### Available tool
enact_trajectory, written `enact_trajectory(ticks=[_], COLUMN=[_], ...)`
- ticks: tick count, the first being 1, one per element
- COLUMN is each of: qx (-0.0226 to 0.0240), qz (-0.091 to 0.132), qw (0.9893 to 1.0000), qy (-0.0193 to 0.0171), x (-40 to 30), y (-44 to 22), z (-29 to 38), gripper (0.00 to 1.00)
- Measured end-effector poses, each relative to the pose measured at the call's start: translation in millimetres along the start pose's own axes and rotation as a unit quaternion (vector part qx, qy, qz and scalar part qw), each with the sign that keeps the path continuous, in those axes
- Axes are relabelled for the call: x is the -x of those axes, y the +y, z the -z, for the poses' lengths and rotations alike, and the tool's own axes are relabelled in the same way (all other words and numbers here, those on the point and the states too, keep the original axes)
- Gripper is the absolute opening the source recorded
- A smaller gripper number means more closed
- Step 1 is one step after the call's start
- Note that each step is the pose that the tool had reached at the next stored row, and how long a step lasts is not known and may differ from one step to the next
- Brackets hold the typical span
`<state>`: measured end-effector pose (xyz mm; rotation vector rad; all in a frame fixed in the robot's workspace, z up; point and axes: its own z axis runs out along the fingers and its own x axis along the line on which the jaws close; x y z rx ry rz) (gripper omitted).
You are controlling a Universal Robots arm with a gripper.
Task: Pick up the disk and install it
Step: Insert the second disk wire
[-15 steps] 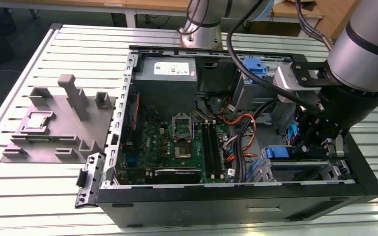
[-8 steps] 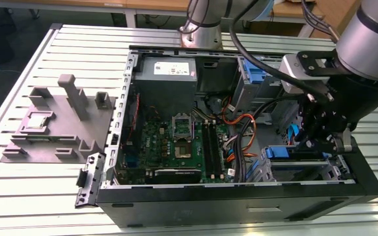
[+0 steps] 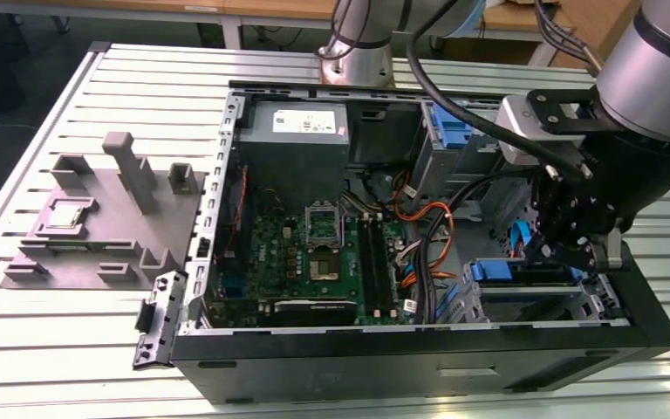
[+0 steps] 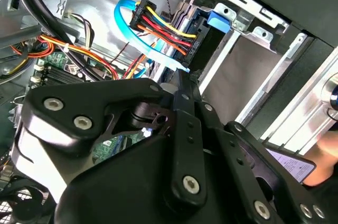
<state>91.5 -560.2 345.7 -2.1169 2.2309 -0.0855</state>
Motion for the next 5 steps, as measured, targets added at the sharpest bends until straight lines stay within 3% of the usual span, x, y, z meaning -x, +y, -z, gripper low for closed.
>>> enact_trajectory(ticks=[5], qx=[0.0000], qz=[0.000], qw=[1.0000], qy=[0.0000], x=[0.0], y=[0.0], z=[0.0], gripper=[0.10])
